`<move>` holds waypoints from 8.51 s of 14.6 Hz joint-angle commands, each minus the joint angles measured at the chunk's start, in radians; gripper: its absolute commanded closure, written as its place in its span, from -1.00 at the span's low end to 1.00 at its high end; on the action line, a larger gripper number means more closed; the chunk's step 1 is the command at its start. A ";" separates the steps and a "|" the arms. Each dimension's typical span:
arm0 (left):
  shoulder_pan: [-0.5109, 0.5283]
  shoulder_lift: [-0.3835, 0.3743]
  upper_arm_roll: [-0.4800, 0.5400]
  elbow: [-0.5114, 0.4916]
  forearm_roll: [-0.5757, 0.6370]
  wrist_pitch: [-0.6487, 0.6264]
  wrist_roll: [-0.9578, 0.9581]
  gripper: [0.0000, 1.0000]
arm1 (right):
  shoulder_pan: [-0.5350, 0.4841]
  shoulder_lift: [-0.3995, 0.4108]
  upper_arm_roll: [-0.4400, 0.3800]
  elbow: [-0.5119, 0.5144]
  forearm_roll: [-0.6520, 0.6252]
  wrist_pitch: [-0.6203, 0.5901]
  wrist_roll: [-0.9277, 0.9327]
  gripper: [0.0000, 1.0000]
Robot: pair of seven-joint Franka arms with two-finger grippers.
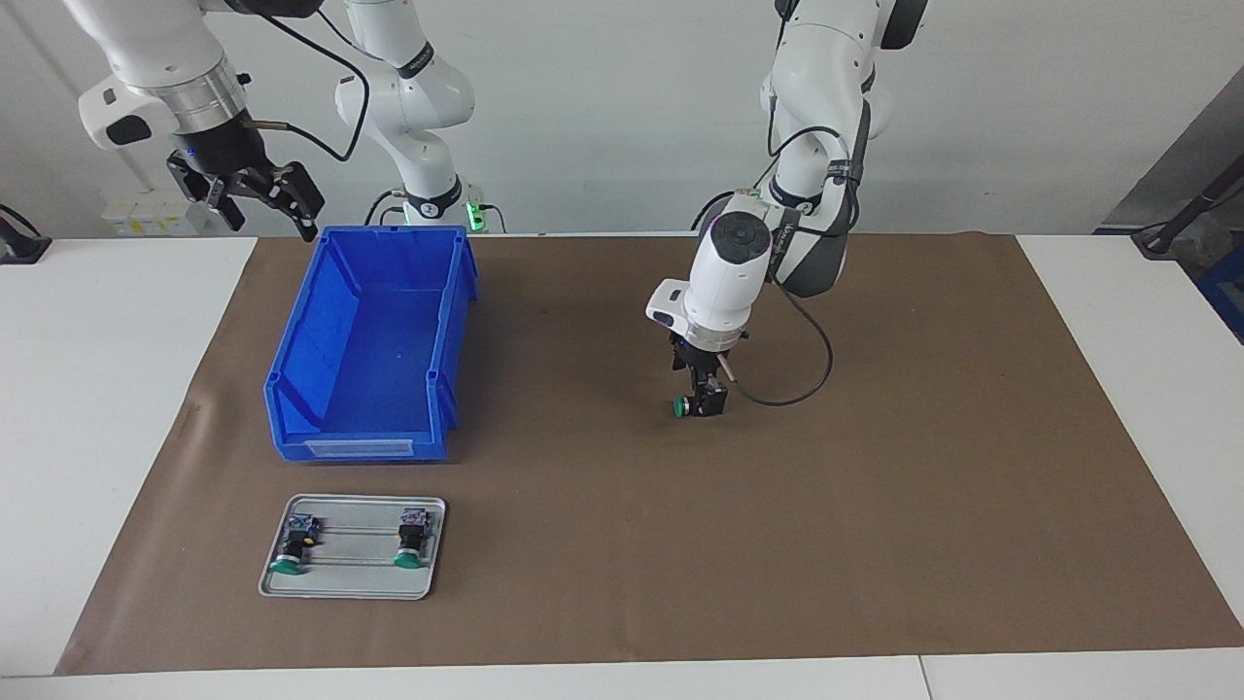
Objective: Place and press button with both arms
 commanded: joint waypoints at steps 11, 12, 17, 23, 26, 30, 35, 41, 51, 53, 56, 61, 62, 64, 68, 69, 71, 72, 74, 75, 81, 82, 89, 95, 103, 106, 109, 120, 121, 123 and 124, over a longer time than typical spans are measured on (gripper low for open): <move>-0.022 0.072 0.023 0.000 0.020 0.093 -0.002 -0.84 | -0.066 -0.006 0.058 0.013 0.018 -0.040 -0.039 -1.00; -0.023 0.072 0.023 -0.003 0.020 0.094 -0.004 -0.82 | -0.049 -0.003 0.056 0.016 0.016 -0.039 -0.034 -1.00; -0.023 0.072 0.020 -0.009 0.020 0.117 -0.030 -0.46 | -0.023 -0.004 0.036 0.016 0.018 -0.039 -0.033 -1.00; -0.023 0.072 0.022 -0.011 0.021 0.113 -0.028 0.29 | -0.006 -0.006 0.027 0.014 0.018 -0.034 -0.031 -1.00; -0.023 0.070 0.023 -0.003 0.021 0.101 -0.028 1.00 | -0.010 -0.007 0.027 0.014 0.018 -0.036 -0.031 -1.00; -0.020 0.066 0.023 0.029 0.021 0.087 -0.030 1.00 | -0.010 -0.009 0.027 0.011 0.018 -0.037 -0.029 -1.00; 0.072 -0.025 0.020 0.028 0.007 -0.008 0.066 1.00 | -0.013 -0.009 0.029 0.008 0.019 -0.036 -0.029 -1.00; 0.228 -0.105 0.017 -0.006 -0.271 -0.106 0.309 1.00 | -0.013 -0.014 0.029 0.001 0.019 -0.040 -0.029 -1.00; 0.446 -0.273 0.023 -0.331 -0.981 -0.070 0.902 1.00 | -0.004 -0.017 0.036 -0.002 0.007 -0.023 -0.031 -1.00; 0.445 -0.313 0.023 -0.432 -1.170 -0.010 1.074 1.00 | -0.004 -0.018 0.036 -0.012 0.007 0.001 -0.029 -1.00; 0.443 -0.333 0.023 -0.520 -1.418 -0.002 1.253 1.00 | -0.004 -0.020 0.036 -0.024 0.001 0.020 -0.036 -1.00; 0.448 -0.272 0.023 -0.604 -1.788 -0.160 1.605 1.00 | -0.007 -0.020 0.036 -0.024 0.001 0.021 -0.037 -1.00; 0.448 -0.261 0.023 -0.618 -1.860 -0.183 1.665 1.00 | -0.010 -0.021 0.036 -0.025 0.001 0.021 -0.037 -1.00; 0.442 -0.222 0.023 -0.638 -1.968 -0.257 1.767 1.00 | -0.010 -0.021 0.036 -0.029 0.001 0.021 -0.037 -1.00; 0.432 -0.211 0.023 -0.675 -2.042 -0.323 1.817 1.00 | -0.015 -0.038 0.036 -0.056 0.001 0.026 -0.040 -1.00; 0.432 -0.211 0.023 -0.686 -2.044 -0.329 1.820 1.00 | -0.015 -0.038 0.036 -0.059 0.001 0.030 -0.042 -1.00; 0.432 -0.211 0.023 -0.710 -2.044 -0.350 1.825 1.00 | -0.015 -0.040 0.036 -0.061 0.001 0.030 -0.042 -1.00; 0.432 -0.212 0.023 -0.715 -2.044 -0.351 1.826 1.00 | -0.015 -0.040 0.036 -0.061 0.001 0.030 -0.042 -1.00; 0.431 -0.215 0.023 -0.723 -2.044 -0.352 1.826 1.00 | -0.015 -0.040 0.038 -0.061 0.001 0.030 -0.042 -1.00; 0.431 -0.217 0.023 -0.730 -2.044 -0.354 1.826 1.00 | -0.015 -0.040 0.036 -0.061 0.001 0.030 -0.042 -1.00; 0.432 -0.224 0.023 -0.759 -2.044 -0.358 1.826 1.00 | -0.015 -0.040 0.036 -0.061 0.001 0.030 -0.042 -1.00; 0.432 -0.226 0.023 -0.761 -2.044 -0.361 1.826 1.00 | -0.015 -0.040 0.038 -0.061 0.001 0.030 -0.042 -1.00; 0.435 -0.230 0.025 -0.782 -2.044 -0.389 1.826 -0.66 | -0.015 -0.040 0.038 -0.061 0.001 0.030 -0.042 -1.00; 0.445 -0.229 0.028 -0.782 -2.027 -0.386 1.816 -0.88 | -0.015 -0.040 0.036 -0.061 0.001 0.032 -0.042 -1.00; 0.613 -0.227 0.031 -0.720 -1.701 -0.374 1.715 -0.73 | -0.015 -0.040 0.036 -0.061 0.001 0.032 -0.042 -1.00; 0.662 -0.232 0.032 -0.683 -1.562 -0.372 1.618 -0.73 | -0.015 -0.040 0.038 -0.061 0.001 0.032 -0.042 -1.00; 0.673 -0.241 0.034 -0.657 -1.504 -0.345 1.544 -0.73 | -0.015 -0.040 0.038 -0.061 0.001 0.032 -0.042 -1.00; 0.667 -0.485 0.029 -0.550 -1.027 -0.208 0.763 -0.50 | -0.016 -0.040 0.036 -0.059 0.004 0.030 -0.042 -1.00; 0.665 -0.487 0.025 -0.508 -0.949 -0.215 0.660 -0.22 | -0.018 -0.040 0.033 -0.059 0.003 0.030 -0.042 -1.00; 0.646 -0.487 0.016 -0.415 -0.768 -0.231 0.456 0.72 | -0.019 -0.040 0.027 -0.059 0.004 0.030 -0.042 -1.00; 0.630 -0.487 0.014 -0.367 -0.701 -0.240 0.388 1.00 | -0.020 -0.038 0.027 -0.056 0.004 0.041 -0.042 -1.00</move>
